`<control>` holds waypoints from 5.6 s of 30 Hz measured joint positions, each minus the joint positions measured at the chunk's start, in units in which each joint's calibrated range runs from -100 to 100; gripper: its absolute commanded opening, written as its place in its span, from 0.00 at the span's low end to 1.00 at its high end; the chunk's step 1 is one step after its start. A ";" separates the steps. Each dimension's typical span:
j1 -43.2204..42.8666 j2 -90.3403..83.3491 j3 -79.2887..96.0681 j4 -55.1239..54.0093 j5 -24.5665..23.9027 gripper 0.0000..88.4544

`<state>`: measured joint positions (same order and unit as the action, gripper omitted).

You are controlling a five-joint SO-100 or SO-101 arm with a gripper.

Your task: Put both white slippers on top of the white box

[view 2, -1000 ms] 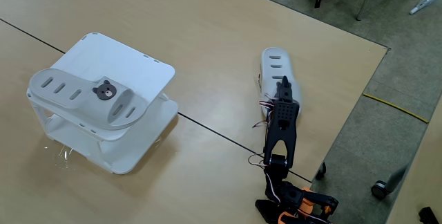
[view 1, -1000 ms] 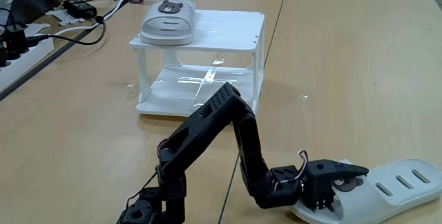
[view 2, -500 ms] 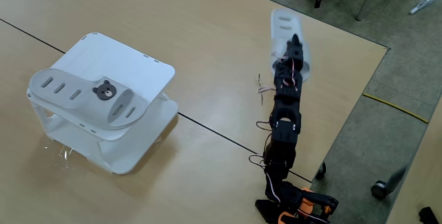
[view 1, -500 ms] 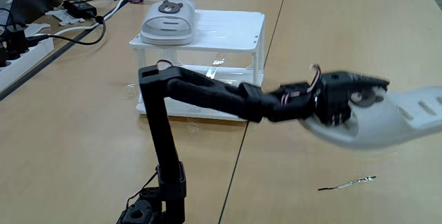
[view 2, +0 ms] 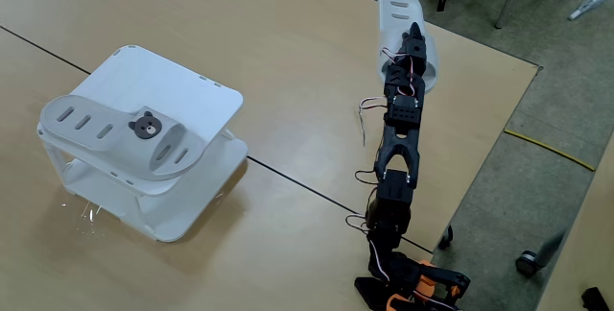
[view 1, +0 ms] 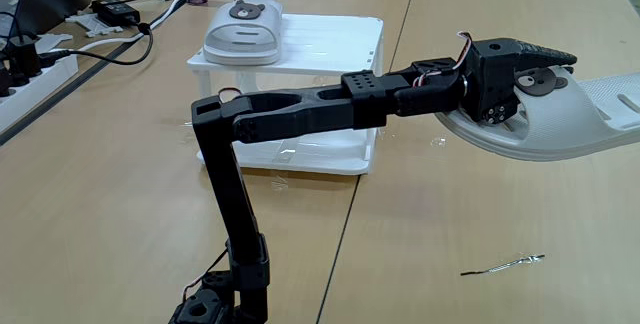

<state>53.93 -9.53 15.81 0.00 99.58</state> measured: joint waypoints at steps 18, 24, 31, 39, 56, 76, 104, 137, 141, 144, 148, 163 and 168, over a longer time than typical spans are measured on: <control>-3.67 2.56 -32.43 13.48 0.00 0.01; -13.03 3.13 -33.15 13.48 0.00 0.01; -31.09 4.62 -33.51 13.48 0.00 0.01; -45.39 7.18 -33.60 13.48 0.00 0.01; -54.46 14.02 -33.60 13.56 0.00 0.01; -53.03 51.55 -70.17 13.56 0.00 0.01; -56.55 56.99 -76.64 13.48 0.00 0.09; -56.70 56.91 -75.02 13.48 0.00 0.25; -56.63 53.03 -67.57 13.39 0.00 0.25; -56.63 50.39 -64.06 13.39 0.00 0.25; -56.63 50.14 -63.43 13.39 0.00 0.25; -56.63 41.24 -51.21 13.30 0.00 0.32; -56.63 40.58 -51.21 13.30 0.00 0.31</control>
<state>-2.70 31.05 -35.40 13.30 99.58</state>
